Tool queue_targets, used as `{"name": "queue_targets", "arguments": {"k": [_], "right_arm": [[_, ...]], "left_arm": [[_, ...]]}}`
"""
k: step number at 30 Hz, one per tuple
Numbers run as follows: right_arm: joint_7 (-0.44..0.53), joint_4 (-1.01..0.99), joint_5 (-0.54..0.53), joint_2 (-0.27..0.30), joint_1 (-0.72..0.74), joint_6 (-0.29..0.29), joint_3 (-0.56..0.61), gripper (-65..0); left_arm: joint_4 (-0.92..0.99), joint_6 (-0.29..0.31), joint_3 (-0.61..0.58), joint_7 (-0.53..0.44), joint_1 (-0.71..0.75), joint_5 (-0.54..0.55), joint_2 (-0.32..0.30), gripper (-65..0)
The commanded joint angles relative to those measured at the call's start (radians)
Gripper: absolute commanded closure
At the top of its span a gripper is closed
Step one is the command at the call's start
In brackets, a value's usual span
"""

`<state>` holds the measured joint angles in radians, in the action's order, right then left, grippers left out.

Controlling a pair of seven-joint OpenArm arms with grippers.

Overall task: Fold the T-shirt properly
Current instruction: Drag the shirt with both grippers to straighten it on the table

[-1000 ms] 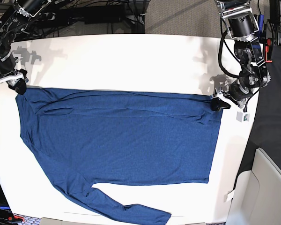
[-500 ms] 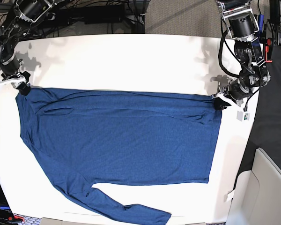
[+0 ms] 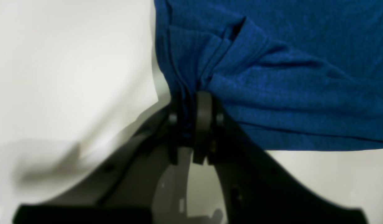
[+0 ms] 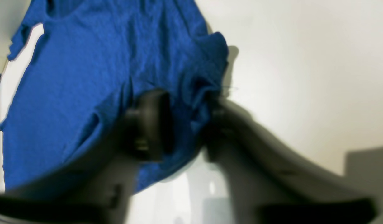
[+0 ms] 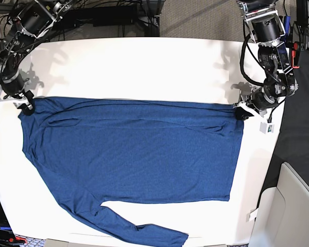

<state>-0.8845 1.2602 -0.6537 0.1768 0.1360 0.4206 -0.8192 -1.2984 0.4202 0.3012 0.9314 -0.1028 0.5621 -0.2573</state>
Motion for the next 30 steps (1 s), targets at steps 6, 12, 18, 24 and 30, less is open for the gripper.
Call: {"name": "queue_targets", "arguments": {"k": [6,12,18,24,30], "right_arm": [[-0.078,0.017,-0.001,0.014,0.004,0.005,0.022,-0.4],[-0.089,0.086,-0.002,0.019,-0.083,0.007,-0.059,-0.4],[-0.089,0.178,-0.002,0.034,-0.18,0.007,-0.09,-0.4],[-0.089,0.229,-0.002,0.034,-0.252,0.007,-0.116,-0.4],[-0.089,0.238,-0.002,0.034,-0.304,0.008,-0.116,-0.4]], "left_arm": [[-0.034,-0.002,-0.003,0.051,0.012,-0.021,-0.01,-0.3],[-0.142,-0.002,-0.003,0.077,0.097,-0.021,-0.012,-0.3],[-0.183,-0.002,-0.003,0.079,0.17,-0.021,-0.014,-0.3],[-0.186,-0.002,0.003,0.079,0.252,-0.021,-0.046,-0.3],[-0.269,-0.002,0.005,0.077,0.354,-0.021,-0.064,-0.3]]}}
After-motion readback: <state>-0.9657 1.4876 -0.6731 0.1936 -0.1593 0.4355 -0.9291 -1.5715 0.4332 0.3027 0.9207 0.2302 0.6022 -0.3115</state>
